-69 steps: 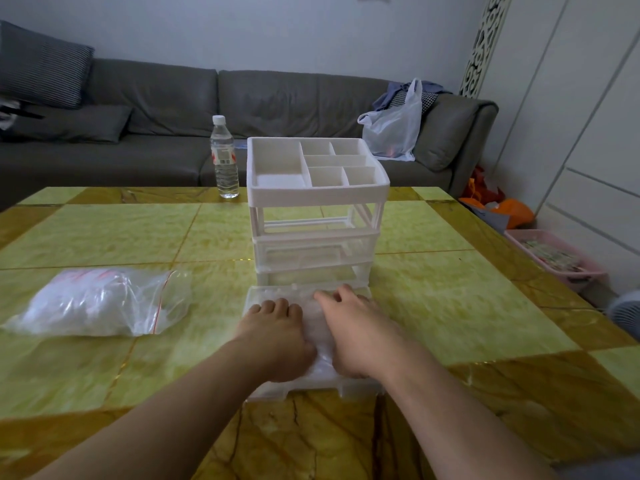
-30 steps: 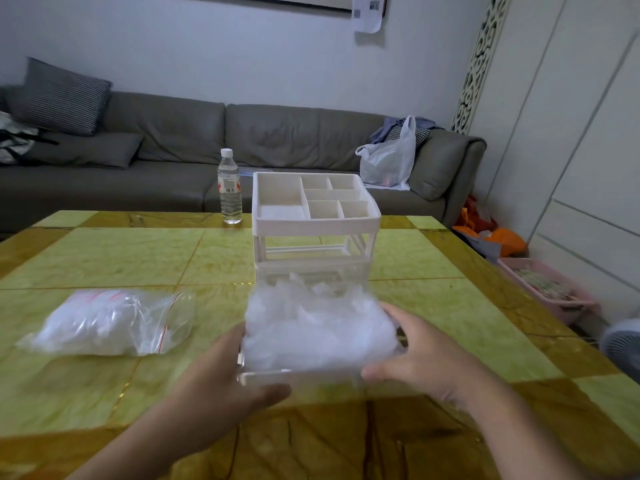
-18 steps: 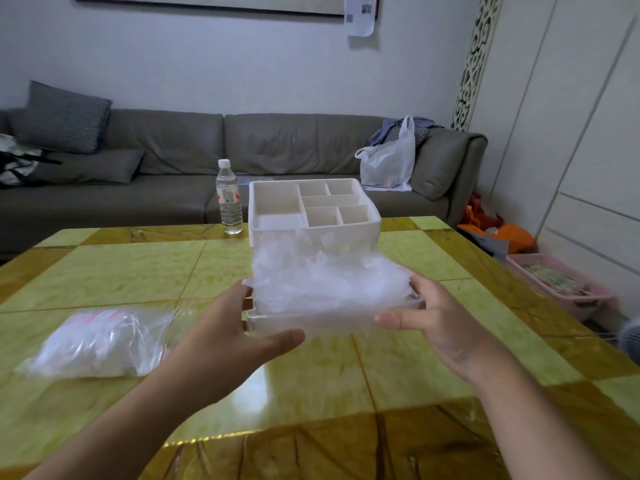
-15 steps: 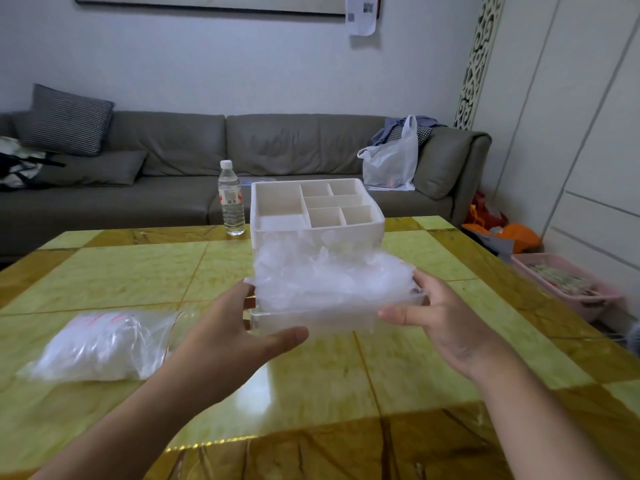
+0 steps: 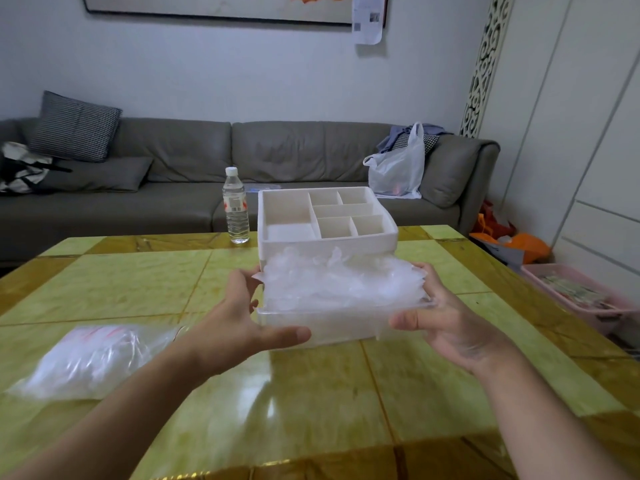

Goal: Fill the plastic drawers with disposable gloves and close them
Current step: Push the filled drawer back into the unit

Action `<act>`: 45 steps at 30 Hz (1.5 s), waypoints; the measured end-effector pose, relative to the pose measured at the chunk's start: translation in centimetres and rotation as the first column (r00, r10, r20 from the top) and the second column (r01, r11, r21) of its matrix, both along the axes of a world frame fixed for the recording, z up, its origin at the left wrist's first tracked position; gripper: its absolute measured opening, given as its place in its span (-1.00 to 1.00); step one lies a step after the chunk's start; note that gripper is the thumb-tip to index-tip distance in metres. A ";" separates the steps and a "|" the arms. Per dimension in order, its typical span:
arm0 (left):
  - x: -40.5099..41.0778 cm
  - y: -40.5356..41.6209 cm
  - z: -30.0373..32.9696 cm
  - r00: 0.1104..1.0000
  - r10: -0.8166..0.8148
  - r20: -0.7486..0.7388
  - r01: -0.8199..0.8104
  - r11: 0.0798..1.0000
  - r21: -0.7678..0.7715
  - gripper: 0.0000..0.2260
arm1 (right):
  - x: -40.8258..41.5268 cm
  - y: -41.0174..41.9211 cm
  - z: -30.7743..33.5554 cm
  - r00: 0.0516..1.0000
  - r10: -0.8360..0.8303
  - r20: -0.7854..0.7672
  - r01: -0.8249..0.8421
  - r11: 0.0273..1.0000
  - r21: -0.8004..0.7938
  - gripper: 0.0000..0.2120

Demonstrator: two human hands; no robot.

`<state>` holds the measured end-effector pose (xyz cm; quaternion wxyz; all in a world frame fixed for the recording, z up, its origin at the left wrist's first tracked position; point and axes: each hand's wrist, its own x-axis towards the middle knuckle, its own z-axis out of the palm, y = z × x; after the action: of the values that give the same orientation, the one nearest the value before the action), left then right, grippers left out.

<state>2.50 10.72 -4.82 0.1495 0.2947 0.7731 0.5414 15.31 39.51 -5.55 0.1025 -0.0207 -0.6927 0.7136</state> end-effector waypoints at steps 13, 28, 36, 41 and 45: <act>3.8 -1.6 -1.1 0.963 0.256 -0.086 -0.244 0.962 0.126 -0.25 | 2.0 -2.9 -0.5 0.960 -0.278 -0.034 0.275 0.913 0.302 -0.20; 11.9 -1.2 1.1 0.301 -0.008 -0.954 -0.234 0.969 -0.082 -0.43 | 7.2 -9.0 2.6 0.856 -0.269 -0.442 0.500 0.214 0.839 -0.63; 10.7 1.1 0.7 0.382 -0.161 -0.910 -0.348 0.887 -0.303 -0.62 | 5.2 -10.0 2.1 0.922 -0.199 -0.331 0.352 0.081 0.932 -0.65; 10.0 2.0 2.5 0.458 -0.203 -0.865 -0.403 0.820 -0.406 -0.67 | 4.5 -9.6 2.5 0.941 -0.194 -0.276 0.289 0.041 0.956 -0.69; 10.1 2.0 3.2 0.509 -0.191 -0.839 -0.329 0.858 -0.394 -0.60 | 4.5 -9.6 2.9 0.954 -0.199 -0.225 0.241 0.063 0.968 -0.64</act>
<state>12.62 12.68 -1.67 -0.2029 0.4398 0.8685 0.1057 19.79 29.95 -2.61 0.2073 -0.0402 -0.9765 0.0423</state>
